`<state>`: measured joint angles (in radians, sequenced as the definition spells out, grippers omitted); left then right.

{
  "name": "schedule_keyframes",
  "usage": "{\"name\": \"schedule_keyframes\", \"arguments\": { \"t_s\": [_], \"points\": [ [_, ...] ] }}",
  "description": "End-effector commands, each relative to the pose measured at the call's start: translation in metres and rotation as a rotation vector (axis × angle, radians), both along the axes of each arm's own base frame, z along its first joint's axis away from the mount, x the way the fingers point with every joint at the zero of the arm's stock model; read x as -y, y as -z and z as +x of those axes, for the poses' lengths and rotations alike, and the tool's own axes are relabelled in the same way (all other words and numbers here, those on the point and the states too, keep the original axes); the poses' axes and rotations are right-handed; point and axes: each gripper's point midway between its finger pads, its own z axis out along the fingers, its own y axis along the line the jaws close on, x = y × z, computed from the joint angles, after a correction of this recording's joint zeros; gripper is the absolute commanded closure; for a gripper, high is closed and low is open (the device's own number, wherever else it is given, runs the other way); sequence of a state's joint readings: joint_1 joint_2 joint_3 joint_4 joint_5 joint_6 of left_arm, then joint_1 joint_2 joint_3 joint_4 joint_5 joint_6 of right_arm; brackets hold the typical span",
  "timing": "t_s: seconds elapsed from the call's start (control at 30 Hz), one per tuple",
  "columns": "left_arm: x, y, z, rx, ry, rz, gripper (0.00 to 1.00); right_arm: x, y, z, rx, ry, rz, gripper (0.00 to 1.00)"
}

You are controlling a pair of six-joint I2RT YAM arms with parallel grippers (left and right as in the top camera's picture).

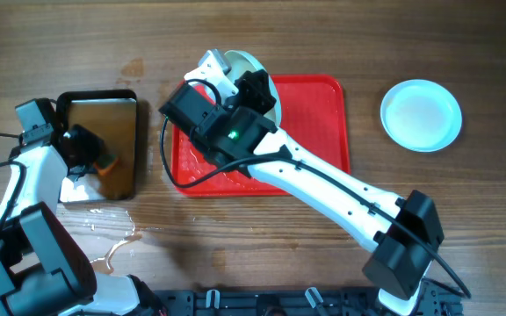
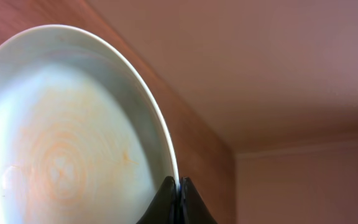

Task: Clean dirty plates on tray and stack at the side

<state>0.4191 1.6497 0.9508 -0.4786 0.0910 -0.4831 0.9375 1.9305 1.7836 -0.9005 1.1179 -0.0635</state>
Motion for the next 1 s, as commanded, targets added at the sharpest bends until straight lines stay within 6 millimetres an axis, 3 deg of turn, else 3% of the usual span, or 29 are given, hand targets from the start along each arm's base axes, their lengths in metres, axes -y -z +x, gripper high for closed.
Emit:
{"name": "schedule_keyframes", "arguments": {
  "t_s": [0.0,0.1,0.17,0.23,0.27,0.33,0.43,0.53,0.6,0.67,0.8,0.9,0.97],
  "points": [
    [-0.003,0.002,-0.002,-0.006,-0.003,0.010,0.63,-0.011,0.020,0.002,-0.075,0.021,0.259,0.96],
    [-0.003,-0.006,-0.001,0.012,-0.003,0.012,0.55,-0.003,0.032,0.006,-0.124,0.059,0.335,0.96],
    [-0.002,-0.025,0.000,0.056,-0.001,0.028,0.50,0.011,0.034,0.010,-0.122,0.117,0.369,0.96],
    [0.003,-0.062,0.001,0.146,0.013,0.038,0.45,0.029,0.028,0.012,-0.108,0.178,0.423,0.96],
    [0.011,-0.088,0.000,0.217,0.032,0.033,0.21,0.036,0.020,0.013,-0.106,0.197,0.480,0.96],
    [0.019,-0.113,-0.003,0.285,0.054,0.028,0.00,0.043,0.011,0.014,-0.117,0.207,0.568,0.96],
    [0.027,-0.155,-0.011,0.401,0.071,0.068,0.00,0.045,0.000,0.015,-0.256,0.171,0.838,0.96],
    [0.029,-0.168,-0.017,0.435,0.073,0.084,0.00,0.050,0.002,0.017,-0.478,0.102,1.075,0.96],
    [0.029,-0.169,-0.017,0.439,0.072,0.086,0.00,0.067,0.004,0.020,-0.583,0.074,1.184,0.96],
    [0.029,-0.169,-0.017,0.436,0.073,0.085,0.00,0.114,0.012,0.027,-0.610,0.157,1.252,0.95],
    [0.029,-0.169,-0.017,0.436,0.072,0.085,0.00,0.247,0.032,0.033,-0.511,0.454,1.312,0.96],
    [0.029,-0.169,-0.017,0.436,0.072,0.085,0.00,0.352,0.049,0.018,-0.371,0.703,1.345,0.96],
    [0.029,-0.169,-0.017,0.436,0.072,0.085,0.00,0.396,0.066,0.001,-0.321,0.830,1.353,0.96]
  ]
}}
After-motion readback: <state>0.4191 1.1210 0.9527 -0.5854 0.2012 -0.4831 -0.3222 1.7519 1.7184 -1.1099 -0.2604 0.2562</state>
